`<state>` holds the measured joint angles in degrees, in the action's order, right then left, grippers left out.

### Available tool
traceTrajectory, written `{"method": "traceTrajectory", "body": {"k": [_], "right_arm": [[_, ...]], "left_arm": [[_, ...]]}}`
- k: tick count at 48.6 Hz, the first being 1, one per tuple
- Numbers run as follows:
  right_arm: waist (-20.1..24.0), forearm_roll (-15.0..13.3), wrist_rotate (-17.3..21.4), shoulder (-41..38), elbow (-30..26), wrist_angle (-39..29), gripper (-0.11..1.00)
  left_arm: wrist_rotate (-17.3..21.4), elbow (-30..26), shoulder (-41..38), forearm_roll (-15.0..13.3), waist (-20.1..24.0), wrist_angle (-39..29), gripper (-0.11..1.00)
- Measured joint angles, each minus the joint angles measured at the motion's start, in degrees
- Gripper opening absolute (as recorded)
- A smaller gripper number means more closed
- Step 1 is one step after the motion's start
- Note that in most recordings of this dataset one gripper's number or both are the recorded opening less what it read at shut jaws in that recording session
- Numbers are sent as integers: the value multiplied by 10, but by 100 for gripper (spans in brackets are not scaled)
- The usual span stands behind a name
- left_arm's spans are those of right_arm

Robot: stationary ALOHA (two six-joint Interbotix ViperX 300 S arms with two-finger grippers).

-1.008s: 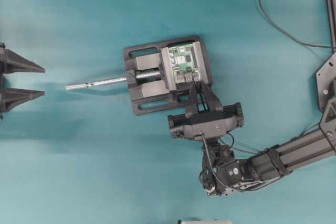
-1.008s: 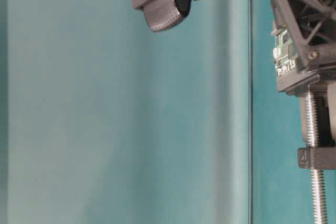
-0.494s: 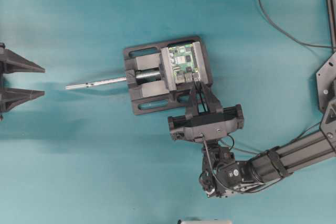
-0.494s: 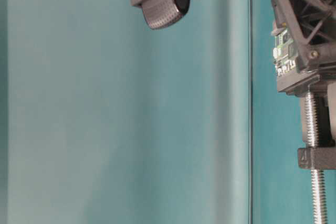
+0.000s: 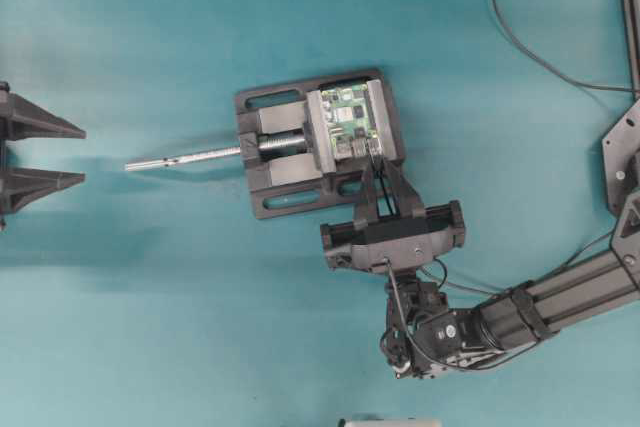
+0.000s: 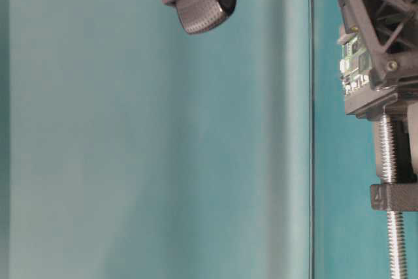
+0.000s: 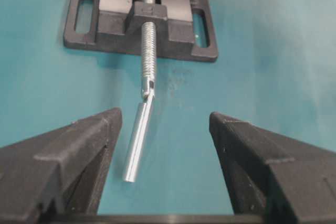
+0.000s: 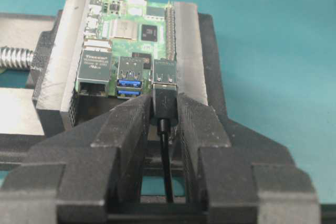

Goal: Insert the USB into the fixed PCB.
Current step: 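Open the right gripper and pull it back from the plug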

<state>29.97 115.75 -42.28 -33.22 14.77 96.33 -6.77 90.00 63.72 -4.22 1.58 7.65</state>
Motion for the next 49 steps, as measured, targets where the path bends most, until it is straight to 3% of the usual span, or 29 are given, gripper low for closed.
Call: {"method": "traceTrajectory", "body": {"k": [14, 21, 25, 39, 49], "right_arm": [[0, 0, -17, 3, 0, 0, 24], [23, 3, -19, 7, -4, 0, 51], [37, 4, -18, 8, -5, 0, 60], [43, 3, -46, 23, -4, 0, 57], [56, 4, -71, 65, 37, 0, 57]], "left_arm": [[0, -1, 0, 0, -1, 0, 85], [0, -1, 0, 1, 0, 0, 85], [0, -1, 0, 0, 0, 0, 85], [0, 0, 0, 0, 0, 0, 85], [0, 0, 0, 0, 0, 0, 85]]}}
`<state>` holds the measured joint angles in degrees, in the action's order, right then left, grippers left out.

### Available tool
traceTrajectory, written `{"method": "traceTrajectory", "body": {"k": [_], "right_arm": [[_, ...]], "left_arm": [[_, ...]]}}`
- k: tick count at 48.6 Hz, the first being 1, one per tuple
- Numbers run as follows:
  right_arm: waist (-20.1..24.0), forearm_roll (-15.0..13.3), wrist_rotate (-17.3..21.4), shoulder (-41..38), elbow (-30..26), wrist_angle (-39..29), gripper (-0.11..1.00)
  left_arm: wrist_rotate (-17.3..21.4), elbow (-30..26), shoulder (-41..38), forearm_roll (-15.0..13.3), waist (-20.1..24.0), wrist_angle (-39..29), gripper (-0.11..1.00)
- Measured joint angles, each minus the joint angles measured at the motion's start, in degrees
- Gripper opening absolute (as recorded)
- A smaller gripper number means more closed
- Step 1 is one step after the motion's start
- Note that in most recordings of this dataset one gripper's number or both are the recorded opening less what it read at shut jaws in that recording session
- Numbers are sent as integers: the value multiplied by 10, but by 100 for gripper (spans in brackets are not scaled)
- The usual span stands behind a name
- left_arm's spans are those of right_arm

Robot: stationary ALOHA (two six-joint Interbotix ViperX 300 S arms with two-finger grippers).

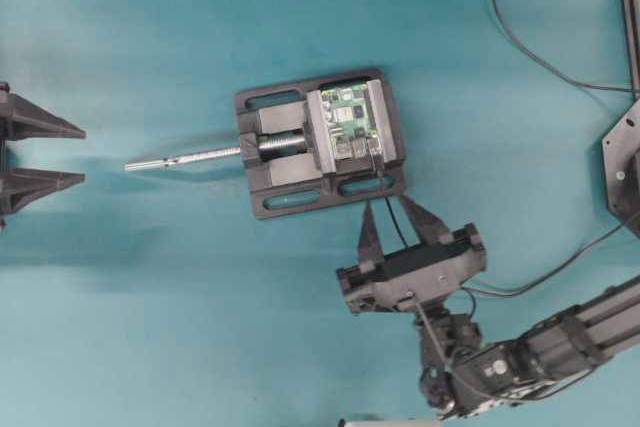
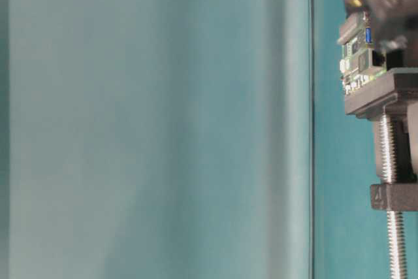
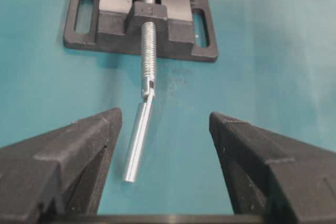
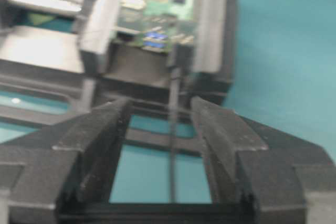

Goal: Insert the USB into the fixed PCB.
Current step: 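Open the right gripper and pull it back from the plug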

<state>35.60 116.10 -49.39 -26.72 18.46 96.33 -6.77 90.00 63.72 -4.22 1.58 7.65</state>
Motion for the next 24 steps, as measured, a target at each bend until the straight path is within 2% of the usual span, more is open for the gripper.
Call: {"method": "traceTrajectory", "body": {"k": [9, 14, 20, 24], "right_arm": [[13, 0, 3, 43, 59, -11, 57], [25, -6, 11, 80, 111, -42, 57], [29, -25, 27, 131, 185, -105, 57], [26, -49, 54, 168, 241, -150, 57]], "left_arm": [[0, -1, 0, 1, -1, 0, 85], [0, -1, 0, 0, 0, 0, 85], [0, -1, 0, 0, 0, 0, 85], [0, -1, 0, 0, 0, 0, 85]]}}
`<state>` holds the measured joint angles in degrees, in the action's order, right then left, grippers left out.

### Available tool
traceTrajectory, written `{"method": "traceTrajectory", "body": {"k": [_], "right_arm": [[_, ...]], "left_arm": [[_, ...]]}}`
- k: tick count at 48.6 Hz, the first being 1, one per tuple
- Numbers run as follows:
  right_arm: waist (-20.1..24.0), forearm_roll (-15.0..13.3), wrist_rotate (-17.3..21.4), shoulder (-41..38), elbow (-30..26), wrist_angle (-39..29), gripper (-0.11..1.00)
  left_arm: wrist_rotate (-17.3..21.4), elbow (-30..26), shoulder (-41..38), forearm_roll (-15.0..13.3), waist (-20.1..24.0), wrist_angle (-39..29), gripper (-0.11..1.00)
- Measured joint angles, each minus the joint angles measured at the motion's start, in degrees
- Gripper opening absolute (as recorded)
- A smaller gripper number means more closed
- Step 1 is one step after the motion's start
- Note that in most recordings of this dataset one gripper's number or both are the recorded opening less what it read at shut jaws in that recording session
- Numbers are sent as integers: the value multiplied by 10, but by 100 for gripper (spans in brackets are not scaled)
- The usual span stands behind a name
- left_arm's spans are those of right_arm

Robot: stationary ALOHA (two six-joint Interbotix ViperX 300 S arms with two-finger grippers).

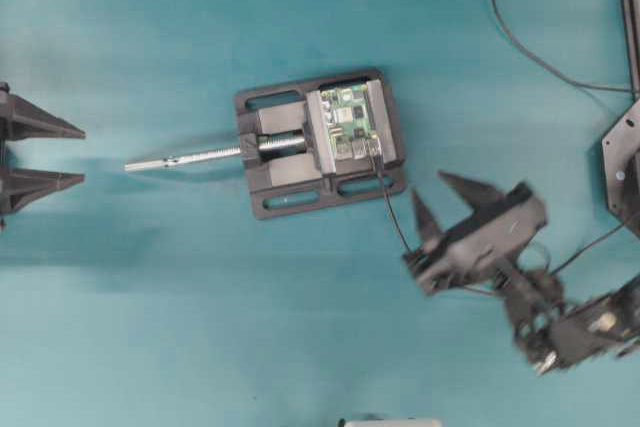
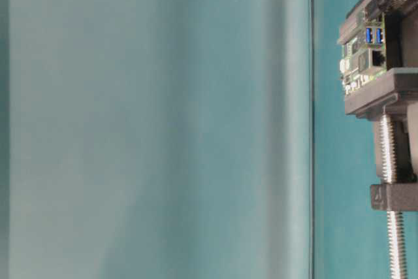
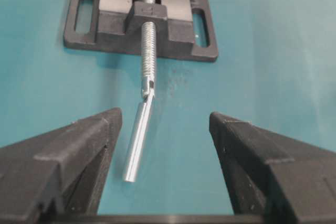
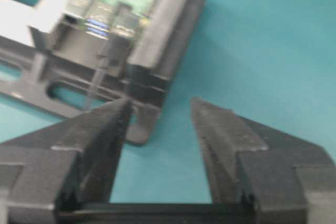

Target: Insert the USB into the fixed PCB.

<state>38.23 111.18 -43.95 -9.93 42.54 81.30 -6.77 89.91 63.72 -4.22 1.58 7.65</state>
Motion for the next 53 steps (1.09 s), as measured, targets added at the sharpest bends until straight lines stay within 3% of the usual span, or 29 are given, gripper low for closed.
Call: {"method": "traceTrajectory", "body": {"k": [14, 21, 23, 29, 36, 41, 46, 53], "right_arm": [[-22, -138, 88, 102, 164, -102, 58], [-78, -227, 103, 150, 226, -187, 58], [-100, -265, 104, 168, 243, -211, 58], [-160, -360, 105, 211, 282, -245, 57], [-229, -445, 105, 262, 319, -286, 57], [-260, -477, 102, 301, 343, -329, 57], [-264, -496, 98, 334, 367, -352, 57], [-264, -550, 83, 385, 396, -369, 57]], "left_arm": [[0, 1, 0, 0, -1, 0, 85], [0, 1, 0, 1, -1, 0, 85], [0, 0, 0, 0, -1, 0, 85], [0, 0, 0, 0, 0, 0, 85], [0, 0, 0, 0, -1, 0, 85], [0, 0, 0, 0, -1, 0, 85], [0, 0, 0, 0, -1, 0, 85], [1, 1, 0, 0, -1, 0, 85]]}}
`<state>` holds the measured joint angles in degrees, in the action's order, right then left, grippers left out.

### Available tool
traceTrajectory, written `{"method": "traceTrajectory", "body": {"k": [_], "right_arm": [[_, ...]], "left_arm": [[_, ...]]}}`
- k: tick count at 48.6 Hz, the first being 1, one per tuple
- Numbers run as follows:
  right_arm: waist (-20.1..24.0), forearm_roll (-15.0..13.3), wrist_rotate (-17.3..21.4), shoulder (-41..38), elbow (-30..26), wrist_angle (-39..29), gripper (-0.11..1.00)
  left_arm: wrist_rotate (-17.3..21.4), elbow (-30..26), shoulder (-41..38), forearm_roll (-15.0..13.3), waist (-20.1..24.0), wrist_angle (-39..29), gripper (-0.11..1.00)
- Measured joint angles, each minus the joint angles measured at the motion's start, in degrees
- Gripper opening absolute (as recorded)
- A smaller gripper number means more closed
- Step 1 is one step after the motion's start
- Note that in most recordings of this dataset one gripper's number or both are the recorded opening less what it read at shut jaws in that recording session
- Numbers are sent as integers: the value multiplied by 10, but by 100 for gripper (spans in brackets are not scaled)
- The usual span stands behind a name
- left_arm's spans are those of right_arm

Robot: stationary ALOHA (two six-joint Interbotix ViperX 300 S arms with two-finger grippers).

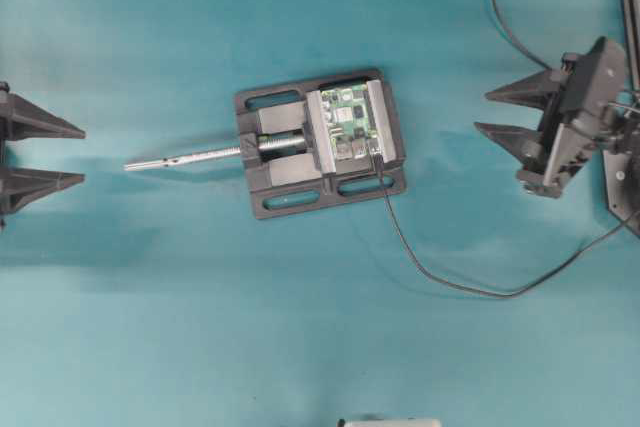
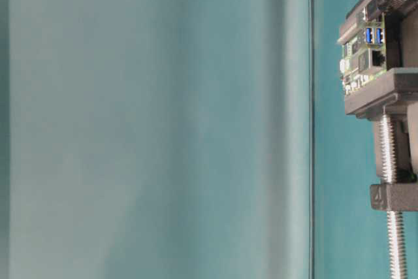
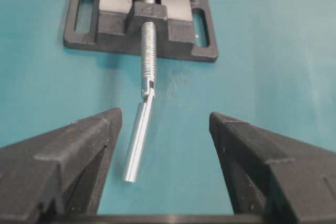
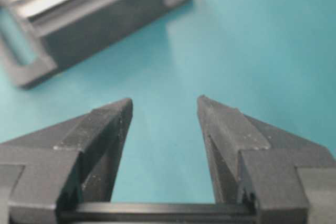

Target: Insert the USB into the fixed PCB.

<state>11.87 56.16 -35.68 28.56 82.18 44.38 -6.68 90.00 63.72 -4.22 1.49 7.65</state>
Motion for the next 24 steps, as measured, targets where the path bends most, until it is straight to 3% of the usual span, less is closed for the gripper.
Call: {"method": "traceTrajectory", "body": {"k": [5, 24], "right_arm": [[2, -22, -16, 39, 13, -25, 56], [2, -28, -22, 242, 76, -88, 56]], "left_arm": [[-1, 0, 0, 0, 1, 0, 85], [-1, -1, 0, 0, 1, 0, 85]]}}
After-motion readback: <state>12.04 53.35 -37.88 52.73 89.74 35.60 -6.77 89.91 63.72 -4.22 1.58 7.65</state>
